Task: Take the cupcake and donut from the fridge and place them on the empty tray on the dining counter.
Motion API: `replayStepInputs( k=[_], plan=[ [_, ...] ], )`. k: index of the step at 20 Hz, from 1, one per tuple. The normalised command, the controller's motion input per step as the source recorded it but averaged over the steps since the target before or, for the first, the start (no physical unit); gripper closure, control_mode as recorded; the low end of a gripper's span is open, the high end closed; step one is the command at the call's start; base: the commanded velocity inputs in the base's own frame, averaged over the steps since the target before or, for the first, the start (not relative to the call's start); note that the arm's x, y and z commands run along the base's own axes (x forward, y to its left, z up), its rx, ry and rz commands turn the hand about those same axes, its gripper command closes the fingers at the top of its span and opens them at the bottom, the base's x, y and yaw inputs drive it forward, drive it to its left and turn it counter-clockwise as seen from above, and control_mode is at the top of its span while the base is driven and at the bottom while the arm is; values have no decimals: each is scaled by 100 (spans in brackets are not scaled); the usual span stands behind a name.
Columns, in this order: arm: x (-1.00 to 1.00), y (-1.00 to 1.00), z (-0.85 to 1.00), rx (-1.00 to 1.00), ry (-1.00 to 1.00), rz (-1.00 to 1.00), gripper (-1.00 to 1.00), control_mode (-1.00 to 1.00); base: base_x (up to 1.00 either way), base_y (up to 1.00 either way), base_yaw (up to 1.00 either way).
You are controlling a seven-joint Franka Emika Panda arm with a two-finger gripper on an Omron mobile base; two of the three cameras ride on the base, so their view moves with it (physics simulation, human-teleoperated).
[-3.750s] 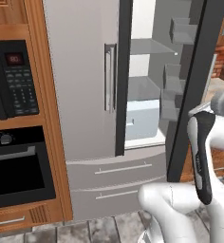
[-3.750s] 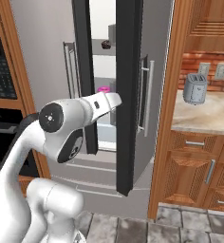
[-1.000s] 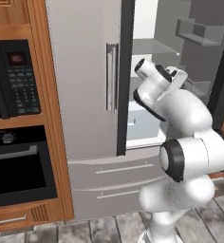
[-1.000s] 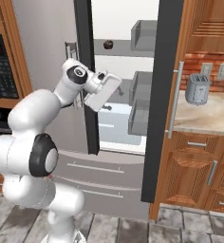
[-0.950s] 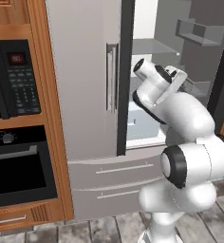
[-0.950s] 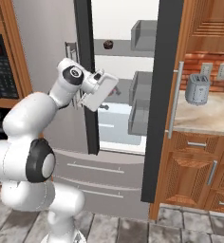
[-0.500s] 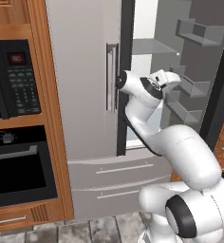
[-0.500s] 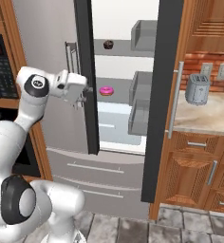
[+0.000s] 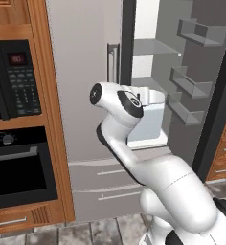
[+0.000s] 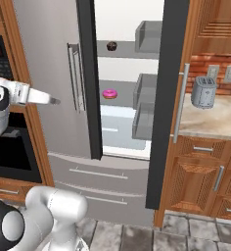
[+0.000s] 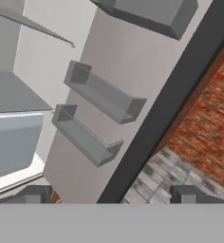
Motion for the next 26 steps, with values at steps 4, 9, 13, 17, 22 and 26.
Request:
replayStepInputs(
  k=[4, 9, 13, 17, 22, 26],
  plan=[
    [-25, 63, 8, 21, 0, 10, -100, -100, 0, 0, 0],
    [17, -24, -4, 2, 0, 35, -100, -100, 0, 0, 0],
    [-15, -100, -36, 4, -2, 28, -100, -100, 0, 0, 0],
    [10, -68, -43, 10, 6, 36, -100, -100, 0, 0, 0],
    [31, 1, -2, 20, 6, 52, -100, -100, 0, 0, 0],
    [18, 31, 20, 11, 0, 50, -100, -100, 0, 0, 0]
  ],
)
